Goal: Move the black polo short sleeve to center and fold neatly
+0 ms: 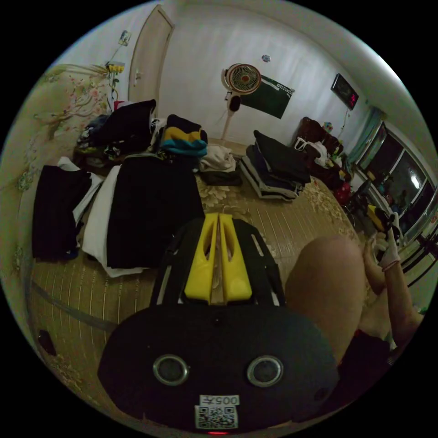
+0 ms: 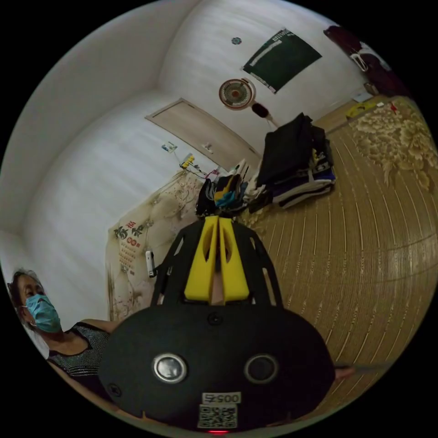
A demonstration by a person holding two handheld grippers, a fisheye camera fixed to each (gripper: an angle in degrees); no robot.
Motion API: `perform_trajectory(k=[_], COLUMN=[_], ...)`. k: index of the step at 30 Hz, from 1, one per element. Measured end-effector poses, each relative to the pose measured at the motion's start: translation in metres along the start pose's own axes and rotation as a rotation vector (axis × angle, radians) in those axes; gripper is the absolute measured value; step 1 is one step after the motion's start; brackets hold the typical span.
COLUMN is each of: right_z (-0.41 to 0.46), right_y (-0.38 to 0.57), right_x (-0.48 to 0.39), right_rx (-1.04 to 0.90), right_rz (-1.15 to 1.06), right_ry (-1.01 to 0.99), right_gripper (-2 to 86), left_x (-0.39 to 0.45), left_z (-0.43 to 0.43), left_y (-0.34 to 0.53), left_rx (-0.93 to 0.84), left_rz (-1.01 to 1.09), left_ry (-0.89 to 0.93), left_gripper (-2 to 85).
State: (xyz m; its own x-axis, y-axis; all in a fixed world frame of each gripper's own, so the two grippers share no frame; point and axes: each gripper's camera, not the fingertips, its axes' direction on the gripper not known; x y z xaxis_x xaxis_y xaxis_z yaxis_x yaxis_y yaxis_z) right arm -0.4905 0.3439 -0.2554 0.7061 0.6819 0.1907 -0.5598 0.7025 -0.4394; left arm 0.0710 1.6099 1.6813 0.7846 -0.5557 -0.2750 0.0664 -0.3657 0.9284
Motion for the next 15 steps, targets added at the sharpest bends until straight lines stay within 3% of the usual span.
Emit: perform_trajectory(k=[8,15], right_z=[0.021,0.059], right_y=[-0.019,-0.047], right_x=[-0.033,-0.046], right_rx=[0.029,-0.034], right_rz=[-0.06,-0.111], right_ry=[0.035,0.132], right_gripper=[-1.0,-1.0], left_x=[-0.008,-0.005], left_z=[-0.037,-0.054], left_y=[0.006,-0.045], left_rx=[0.016,0.1], left_rz=[0.016,0.04], left_ry=[-0.011,0.018], left_gripper=[4.2,7.2])
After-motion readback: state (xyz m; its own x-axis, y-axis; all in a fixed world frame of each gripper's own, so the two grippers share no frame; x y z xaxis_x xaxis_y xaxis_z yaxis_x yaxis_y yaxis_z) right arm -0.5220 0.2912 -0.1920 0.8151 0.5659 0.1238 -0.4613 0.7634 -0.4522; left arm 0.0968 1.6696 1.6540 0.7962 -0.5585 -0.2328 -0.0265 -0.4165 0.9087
